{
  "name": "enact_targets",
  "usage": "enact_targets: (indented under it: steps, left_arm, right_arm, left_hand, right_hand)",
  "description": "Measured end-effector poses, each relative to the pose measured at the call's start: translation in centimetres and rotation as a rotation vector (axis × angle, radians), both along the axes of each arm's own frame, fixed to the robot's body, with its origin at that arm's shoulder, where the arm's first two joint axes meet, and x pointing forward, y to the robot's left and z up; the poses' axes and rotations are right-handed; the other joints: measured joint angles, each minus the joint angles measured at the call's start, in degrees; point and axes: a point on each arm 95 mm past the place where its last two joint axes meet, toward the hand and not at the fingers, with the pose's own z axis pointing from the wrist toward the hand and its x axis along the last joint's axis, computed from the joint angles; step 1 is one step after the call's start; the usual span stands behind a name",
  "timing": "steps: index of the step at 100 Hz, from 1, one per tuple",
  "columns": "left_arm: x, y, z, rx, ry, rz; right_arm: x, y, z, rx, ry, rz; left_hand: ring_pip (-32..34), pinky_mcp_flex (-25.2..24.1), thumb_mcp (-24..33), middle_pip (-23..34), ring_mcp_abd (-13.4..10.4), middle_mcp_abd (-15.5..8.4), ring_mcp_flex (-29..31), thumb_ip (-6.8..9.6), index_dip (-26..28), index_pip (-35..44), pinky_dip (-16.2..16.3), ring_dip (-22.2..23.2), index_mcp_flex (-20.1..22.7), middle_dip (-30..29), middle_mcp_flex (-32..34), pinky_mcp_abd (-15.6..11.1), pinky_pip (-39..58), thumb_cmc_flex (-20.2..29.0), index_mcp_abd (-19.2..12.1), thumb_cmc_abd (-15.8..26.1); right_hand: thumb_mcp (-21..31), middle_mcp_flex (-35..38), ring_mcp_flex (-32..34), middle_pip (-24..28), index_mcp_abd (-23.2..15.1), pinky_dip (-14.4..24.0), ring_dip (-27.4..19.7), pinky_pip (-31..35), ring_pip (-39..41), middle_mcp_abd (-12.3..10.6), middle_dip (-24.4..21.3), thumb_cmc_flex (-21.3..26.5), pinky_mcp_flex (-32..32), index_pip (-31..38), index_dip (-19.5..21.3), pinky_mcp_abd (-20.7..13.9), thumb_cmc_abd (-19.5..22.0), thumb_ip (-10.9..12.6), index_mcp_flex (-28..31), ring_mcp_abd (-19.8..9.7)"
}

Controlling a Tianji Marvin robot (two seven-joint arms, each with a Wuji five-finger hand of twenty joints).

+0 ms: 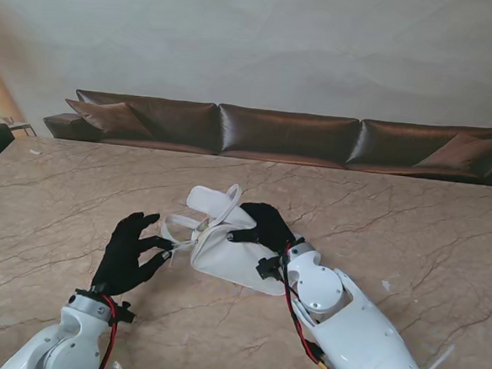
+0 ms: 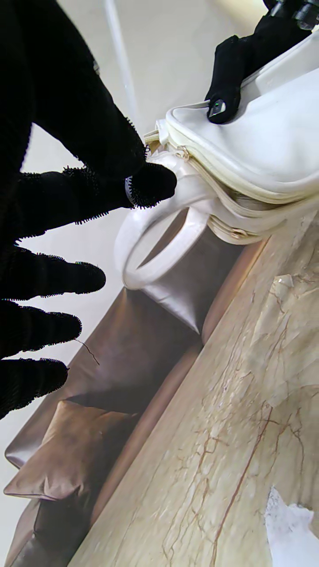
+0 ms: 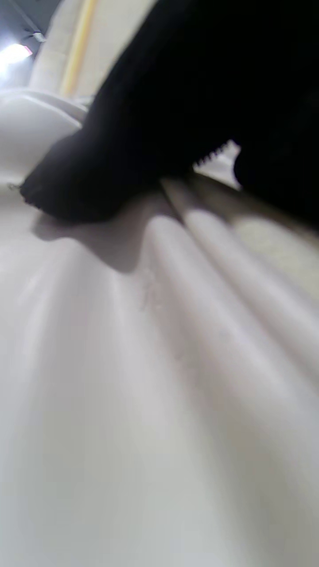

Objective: Pack the cosmetics bag

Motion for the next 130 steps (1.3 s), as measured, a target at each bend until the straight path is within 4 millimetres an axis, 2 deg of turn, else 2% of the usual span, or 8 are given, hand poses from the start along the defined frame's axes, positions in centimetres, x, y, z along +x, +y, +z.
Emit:
enact_targets:
  steps: [27,48,69,96,104,112,120,130]
  left_arm:
    - [-0.3,-0.1,-0.8,-0.008,0.011,0.019]
    - [-0.4,-0.6,-2.4,-0.051,0.079,0.013]
    - [-0.7,-2.5,-4.2,-0.067,0.114,-0.126]
    - [-1.0,-4.1,-5.8,-0.077,0.151,-0.177]
    - [-1.0,-4.1,-5.8,-0.077,0.149,-0.172]
    - [-1.1,-3.8,-5.4,-0.075,0.140,-0.150]
    - [-1.1,-3.1,-4.6,-0.086,0.125,-0.123]
    - [-1.1,-2.6,-4.1,-0.103,0.109,-0.098]
  right_arm:
    - [0.0,-1.3,-0.4,0.188,0.084,-0.129]
    - [-0.3,-1.3,-0.4,0.242,0.101,-0.158]
    - [-0.6,-1.0,-0.2,0.275,0.108,-0.163]
    - [-0.6,-0.6,-0.1,0.296,0.110,-0.160]
    - [-0.6,-0.5,0.0,0.285,0.107,-0.138]
    - [-0.6,-0.5,0.2,0.269,0.099,-0.112]
    - [-0.6,-0.6,0.4,0.241,0.084,-0.096]
    - [-0.5,-0.8,0.5,0.227,0.079,-0.081]
  left_hand:
    - [0.00,0.00,-1.36,-0.69,0.02,3.70,0.00,0.02,0.50,0.68,0.00,0.14,-0.07,-0.31,0.00,0.14,0.00,0.00,1.55,0.59]
    - [-0.01,0.00,-1.45,-0.74,0.11,3.70,0.00,0.02,1.91,1.55,0.10,0.14,-0.07,-1.67,0.00,0.16,0.00,0.05,1.55,0.59]
    - [-0.02,0.00,-1.98,-0.76,0.19,2.41,-0.01,0.79,4.83,26.80,0.12,0.07,-0.10,-1.69,0.00,0.19,0.00,0.13,4.62,0.61]
    - [-0.02,0.00,-2.75,-0.76,0.19,2.08,-0.01,0.79,5.49,30.91,0.71,0.07,-0.08,-1.62,0.00,0.19,0.03,0.13,6.45,0.62]
    - [0.33,-0.33,-2.77,-0.76,0.19,1.42,-0.01,0.15,2.66,30.91,3.84,-0.06,-0.04,-1.61,0.00,0.27,1.99,0.96,6.46,0.46]
    - [1.53,-1.29,-2.89,-0.76,0.19,0.85,0.29,-1.44,-0.84,30.17,11.28,-0.89,-0.16,-1.61,0.00,1.05,5.03,2.33,6.46,-0.96]
    - [3.02,-2.19,-2.61,-0.75,0.19,0.76,1.60,-2.62,-7.34,24.94,20.32,-1.76,-5.58,-1.61,-0.07,1.99,7.57,4.04,5.72,-4.08]
    - [4.32,-2.71,-2.61,-0.76,0.20,0.76,3.18,-2.61,-16.10,18.93,27.43,-2.20,-13.63,-1.60,-0.13,3.09,9.28,4.64,5.92,-5.80]
  right_hand:
    - [-0.07,0.11,0.01,0.34,0.00,0.84,0.51,0.00,0.05,0.47,0.13,0.78,-0.34,0.00,0.00,0.38,-0.57,-0.14,0.47,0.46]
    - [-0.10,0.12,0.01,0.51,0.14,0.93,0.60,0.00,0.14,1.28,0.13,2.01,-0.48,0.00,0.00,0.55,-1.82,-0.51,0.84,1.35]
    - [-0.11,0.13,0.01,0.62,0.15,1.54,0.63,0.00,0.34,1.43,0.37,2.35,-0.95,0.00,0.00,0.66,-2.02,-0.51,0.90,1.72]
    - [-0.11,0.13,0.01,0.86,0.15,1.56,0.63,0.00,0.39,1.43,0.46,2.37,-0.96,0.00,0.20,0.90,-2.03,-0.51,0.91,1.74]
    - [-0.11,0.13,0.01,0.87,0.15,1.56,0.63,0.00,0.39,1.43,0.48,2.37,-0.97,0.00,0.38,0.92,-2.03,-0.51,0.91,1.74]
    - [-0.11,0.13,0.01,0.91,0.15,1.56,0.63,0.00,0.39,1.43,0.53,2.37,-1.04,0.00,0.81,0.93,-2.03,-0.51,0.91,1.74]
    - [-0.11,0.13,0.01,0.97,0.15,1.56,0.46,-0.01,0.39,1.43,0.54,2.37,-1.07,0.00,1.24,0.94,-2.03,-0.57,0.91,1.74]
    - [-0.11,0.13,0.01,1.13,0.15,1.56,0.14,-0.03,0.39,1.43,0.55,2.37,-1.08,0.00,1.42,0.95,-2.02,-0.65,0.91,1.74]
